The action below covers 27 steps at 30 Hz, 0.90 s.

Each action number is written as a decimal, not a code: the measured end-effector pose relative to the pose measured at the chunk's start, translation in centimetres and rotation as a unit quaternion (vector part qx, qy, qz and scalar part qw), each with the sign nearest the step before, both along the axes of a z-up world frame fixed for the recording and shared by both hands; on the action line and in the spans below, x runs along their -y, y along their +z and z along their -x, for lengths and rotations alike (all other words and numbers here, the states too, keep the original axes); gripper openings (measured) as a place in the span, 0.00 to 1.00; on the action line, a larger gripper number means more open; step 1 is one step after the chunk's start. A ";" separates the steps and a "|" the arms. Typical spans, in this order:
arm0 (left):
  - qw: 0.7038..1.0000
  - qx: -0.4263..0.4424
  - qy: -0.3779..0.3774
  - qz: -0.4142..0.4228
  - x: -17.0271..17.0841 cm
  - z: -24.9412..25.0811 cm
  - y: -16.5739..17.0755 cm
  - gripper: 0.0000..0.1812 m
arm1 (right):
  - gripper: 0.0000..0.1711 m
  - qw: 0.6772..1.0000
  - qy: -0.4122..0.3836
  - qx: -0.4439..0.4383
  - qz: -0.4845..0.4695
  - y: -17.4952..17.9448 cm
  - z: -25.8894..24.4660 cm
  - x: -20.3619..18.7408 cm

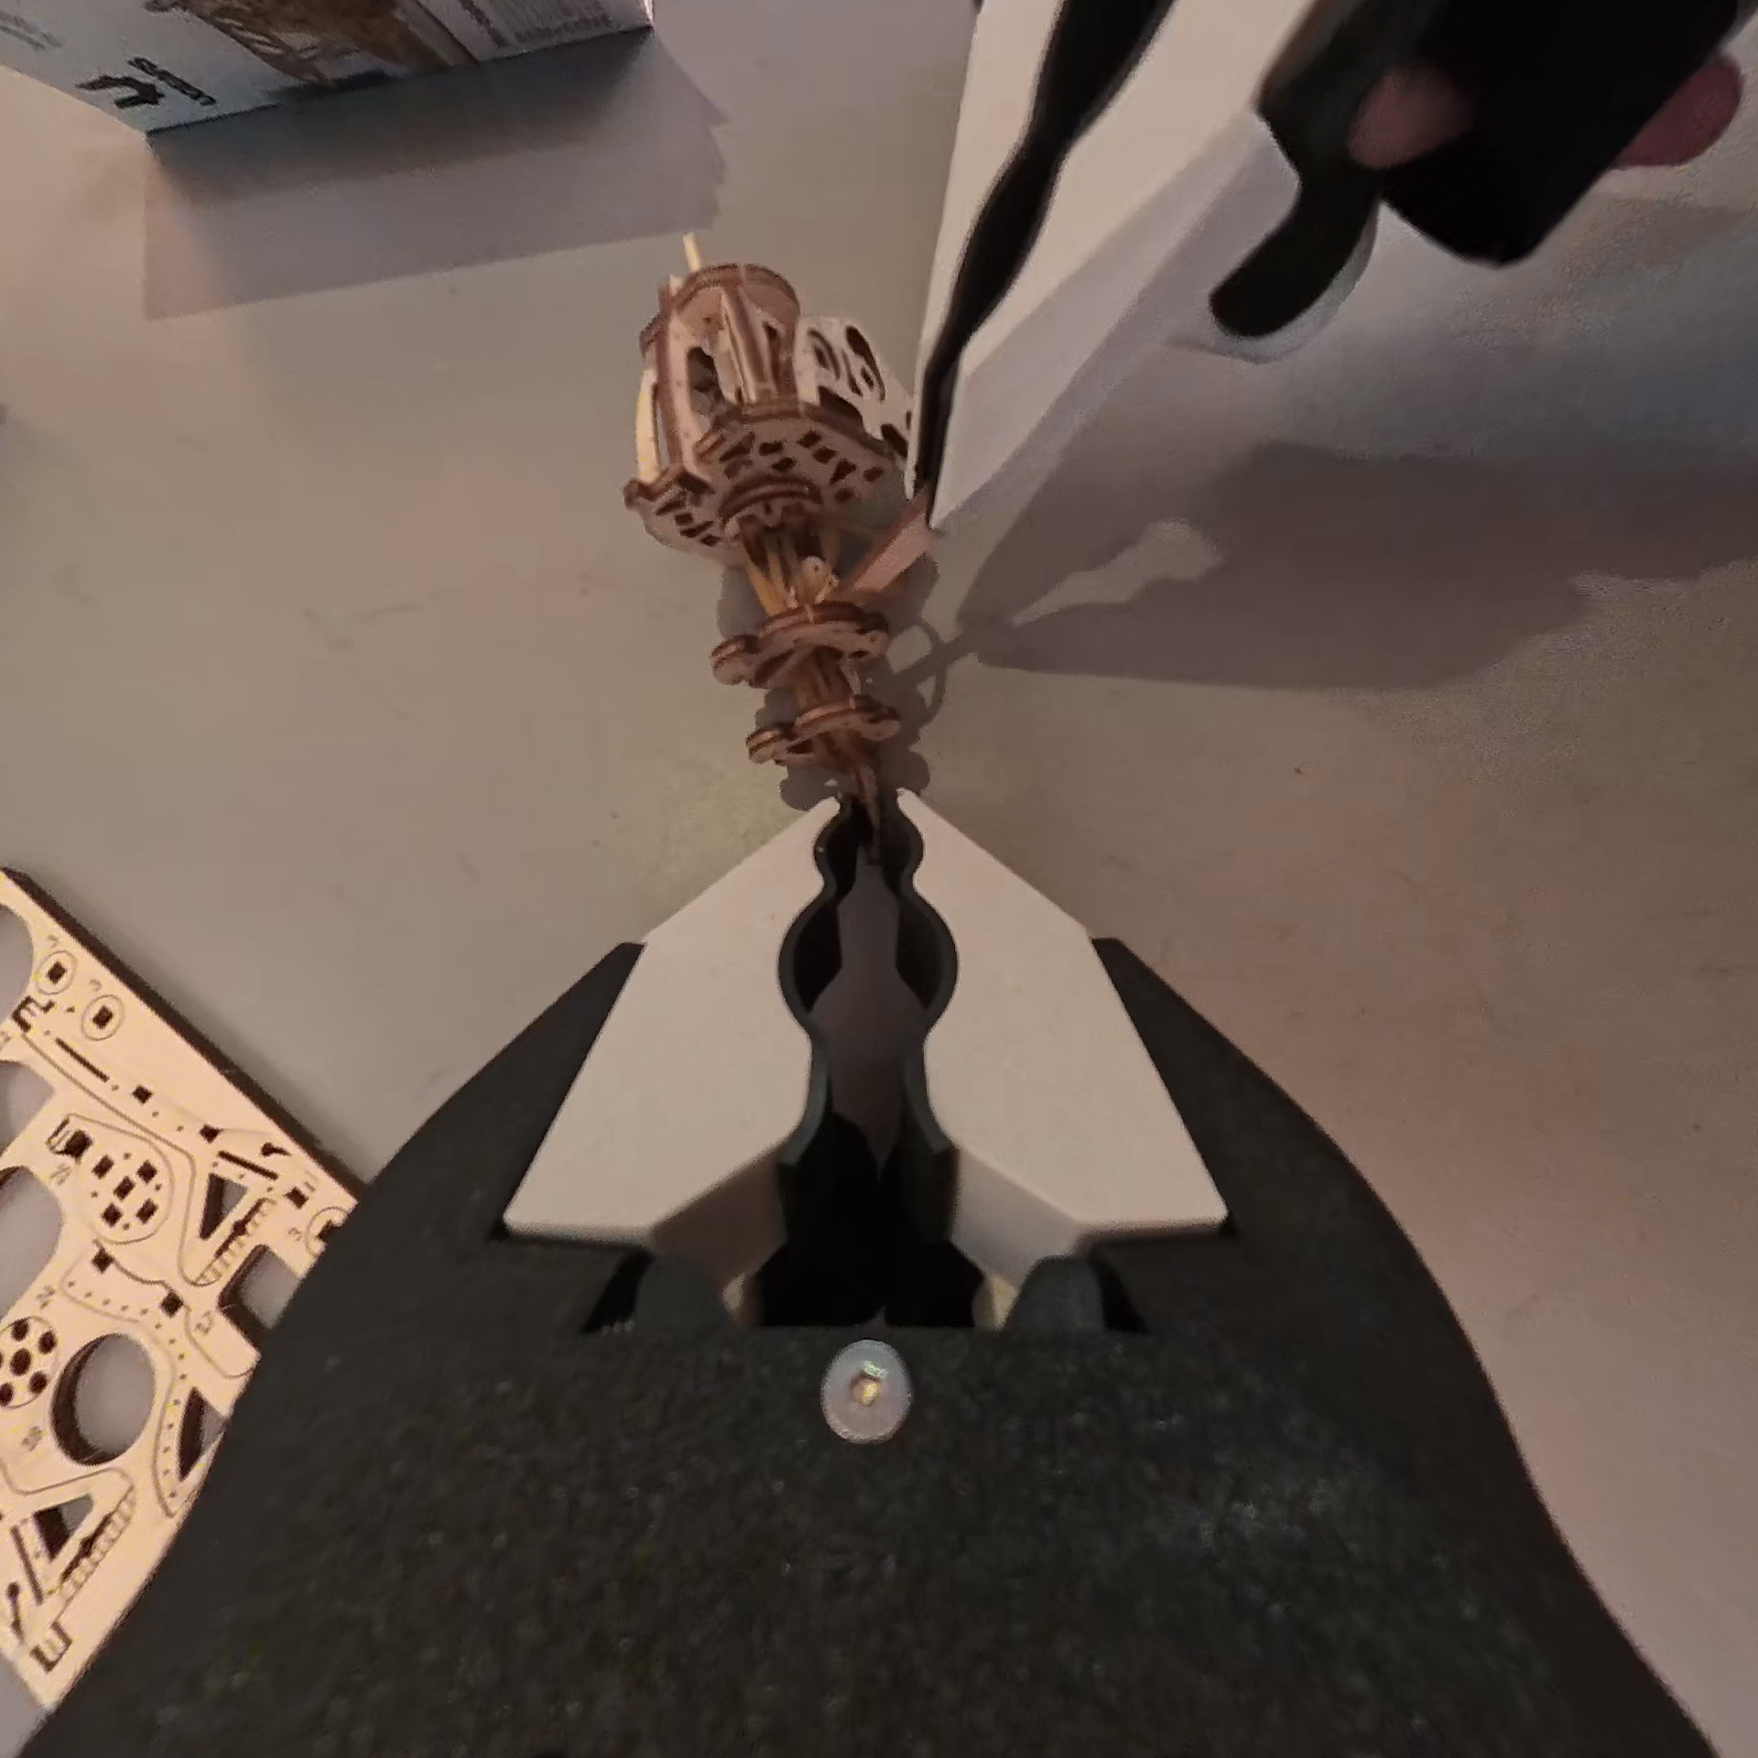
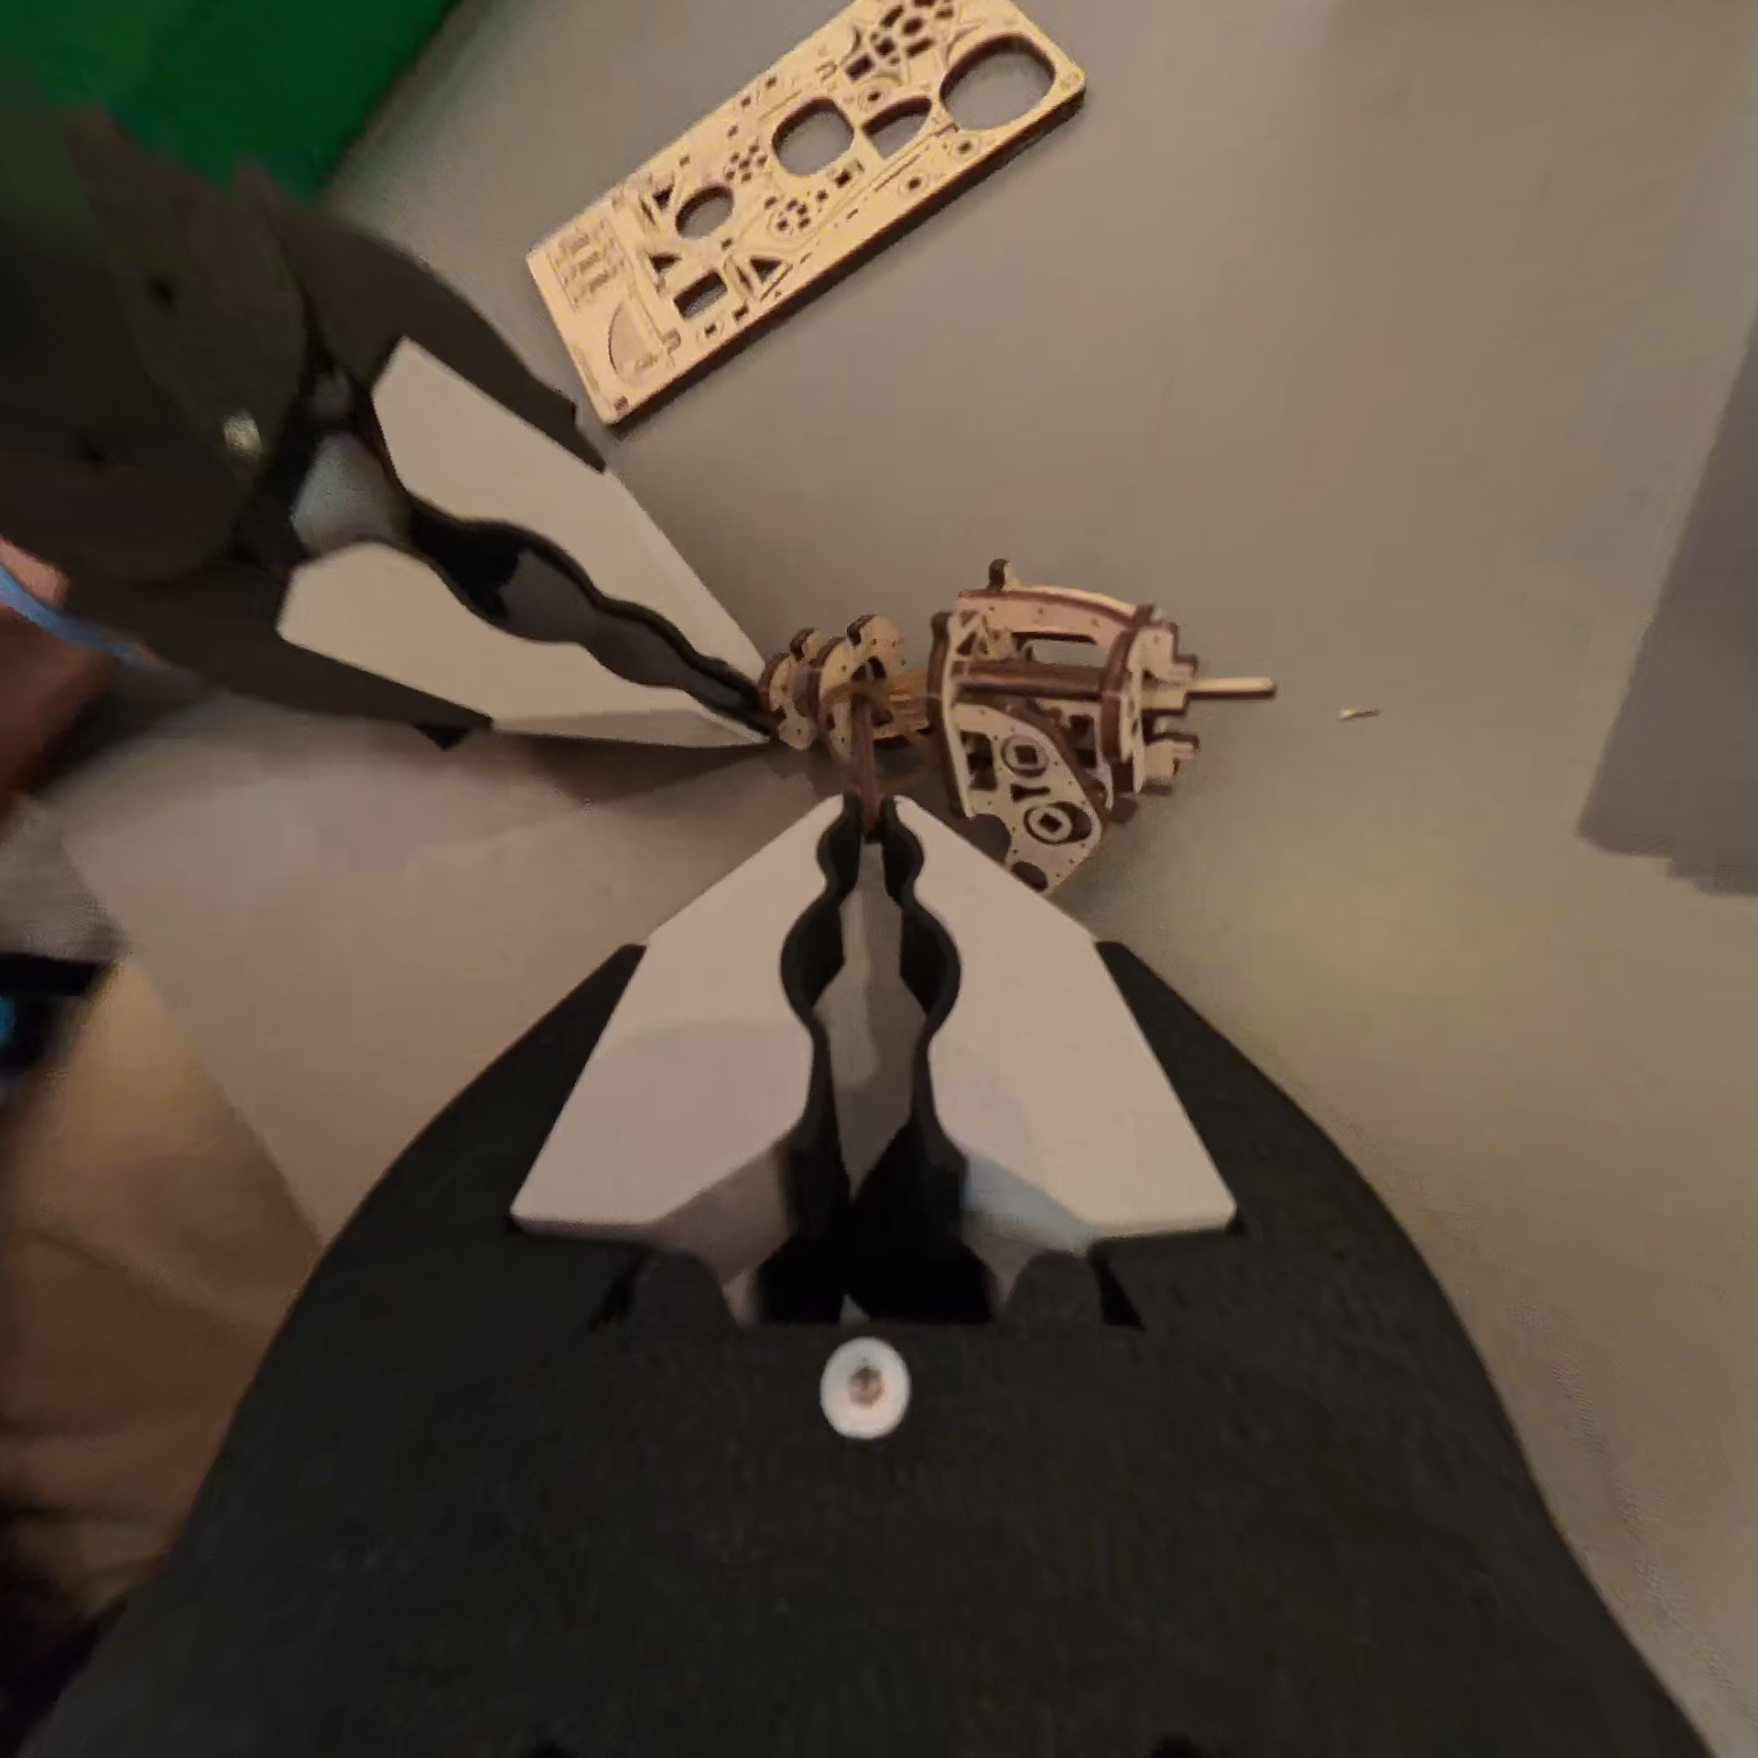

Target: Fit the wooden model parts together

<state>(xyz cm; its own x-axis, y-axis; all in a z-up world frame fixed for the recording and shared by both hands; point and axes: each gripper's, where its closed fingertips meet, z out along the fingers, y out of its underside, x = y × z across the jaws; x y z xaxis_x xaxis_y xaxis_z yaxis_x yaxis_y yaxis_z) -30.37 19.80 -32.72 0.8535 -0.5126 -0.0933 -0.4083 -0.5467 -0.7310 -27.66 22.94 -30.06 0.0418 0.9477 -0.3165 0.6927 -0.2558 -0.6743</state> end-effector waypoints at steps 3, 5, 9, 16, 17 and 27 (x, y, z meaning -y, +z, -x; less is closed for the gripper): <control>1.000 0.001 -0.002 0.000 0.0 0.0 0.0 0.01 | 0.01 0.990 -0.025 -0.012 0.137 0.2 0.4 -0.3; 1.000 -0.002 -0.005 -0.002 0.0 -0.1 0.0 0.01 | 0.02 0.993 -0.020 -0.013 0.115 -0.4 0.5 -0.3; 1.000 -0.005 -0.005 -0.004 -0.1 -0.2 0.0 0.01 | 0.02 1.000 0.015 -0.017 -0.021 -0.6 0.2 -0.1; 1.000 -0.008 -0.013 -0.006 0.0 -0.3 0.0 0.01 | 0.13 0.968 0.128 -0.126 -0.172 3.9 -0.4 0.3; 1.000 -0.009 -0.016 -0.006 0.0 -0.3 0.0 0.01 | 0.12 0.962 0.129 -0.130 -0.201 4.6 -0.5 -0.2; 1.000 -0.001 -0.017 -0.002 0.0 -0.4 0.0 0.01 | 0.24 0.852 0.342 0.023 -0.397 2.0 -0.9 -1.6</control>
<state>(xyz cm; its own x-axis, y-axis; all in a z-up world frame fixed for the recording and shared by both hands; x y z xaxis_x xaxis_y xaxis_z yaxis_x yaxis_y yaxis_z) -29.99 19.80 -32.70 0.8350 -0.5417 -0.0966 -0.4284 -0.5299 -0.7320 -26.79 24.55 -28.07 -0.6100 0.6704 0.4225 0.5270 0.7414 -0.4155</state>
